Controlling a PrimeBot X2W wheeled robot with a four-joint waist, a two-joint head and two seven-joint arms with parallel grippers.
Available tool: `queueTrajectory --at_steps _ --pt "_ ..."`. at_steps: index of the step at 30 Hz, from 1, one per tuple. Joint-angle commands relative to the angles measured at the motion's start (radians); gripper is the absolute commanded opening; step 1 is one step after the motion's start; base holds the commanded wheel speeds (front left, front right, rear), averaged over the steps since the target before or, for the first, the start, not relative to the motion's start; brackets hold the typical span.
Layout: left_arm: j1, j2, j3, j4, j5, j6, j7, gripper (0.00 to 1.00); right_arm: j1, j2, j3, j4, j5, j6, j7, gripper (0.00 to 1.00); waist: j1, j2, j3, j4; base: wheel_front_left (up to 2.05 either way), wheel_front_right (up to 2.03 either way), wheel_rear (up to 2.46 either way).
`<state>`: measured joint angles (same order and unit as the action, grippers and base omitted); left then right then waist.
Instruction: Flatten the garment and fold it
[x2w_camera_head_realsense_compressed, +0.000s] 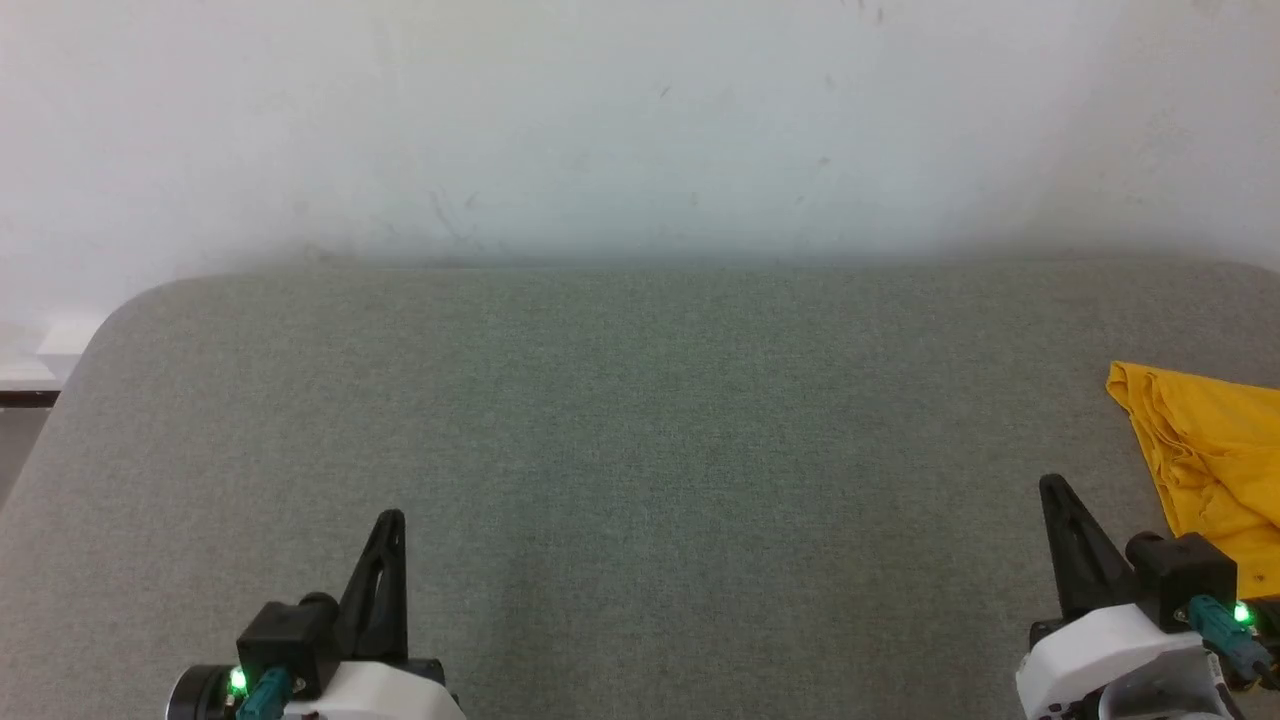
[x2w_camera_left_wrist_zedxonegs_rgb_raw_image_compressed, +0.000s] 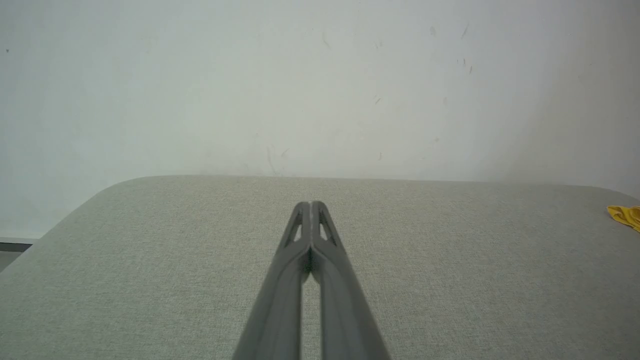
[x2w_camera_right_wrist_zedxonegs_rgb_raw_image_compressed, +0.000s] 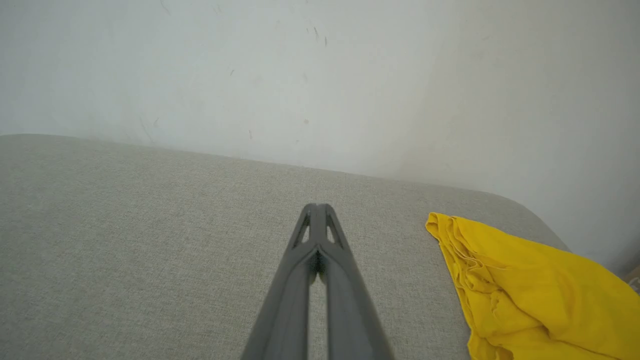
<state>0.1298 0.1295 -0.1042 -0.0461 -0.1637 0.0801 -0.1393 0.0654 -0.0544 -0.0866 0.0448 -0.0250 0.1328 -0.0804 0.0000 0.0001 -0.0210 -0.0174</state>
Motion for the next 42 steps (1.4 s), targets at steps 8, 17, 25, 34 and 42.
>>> queueTrajectory --at_steps 8,17,25,34,42 --pt "-0.035 -0.013 0.018 0.01 0.03 -0.014 0.021 0.0 -0.021 0.002 0.015 -0.011 0.009 -0.001 0.011 0.0 0.0 -0.0001 0.003 0.002 0.0 0.0 0.0" --pt "-0.05 -0.024 0.032 0.015 0.051 -0.025 0.039 0.0 -0.028 0.003 0.026 -0.016 0.012 -0.001 0.022 0.0 0.0 -0.0001 0.006 0.005 0.0 0.0 0.0" --pt "-0.063 -0.033 0.043 0.02 0.069 -0.034 0.056 0.0 -0.034 0.003 0.036 -0.021 0.014 -0.001 0.031 0.0 0.0 -0.0001 0.008 0.007 0.0 0.0 0.0" --pt "-0.077 -0.043 0.057 0.026 0.09 -0.044 0.074 0.0 -0.041 0.003 0.047 -0.026 0.016 -0.002 0.042 0.0 0.0 -0.0001 0.011 0.009 0.0 0.0 0.0" --pt "-0.091 -0.052 0.069 0.031 0.109 -0.053 0.09 0.0 -0.047 0.003 0.057 -0.031 0.018 -0.002 0.052 0.0 0.0 -0.0001 0.013 0.011 0.0 0.0 0.0"
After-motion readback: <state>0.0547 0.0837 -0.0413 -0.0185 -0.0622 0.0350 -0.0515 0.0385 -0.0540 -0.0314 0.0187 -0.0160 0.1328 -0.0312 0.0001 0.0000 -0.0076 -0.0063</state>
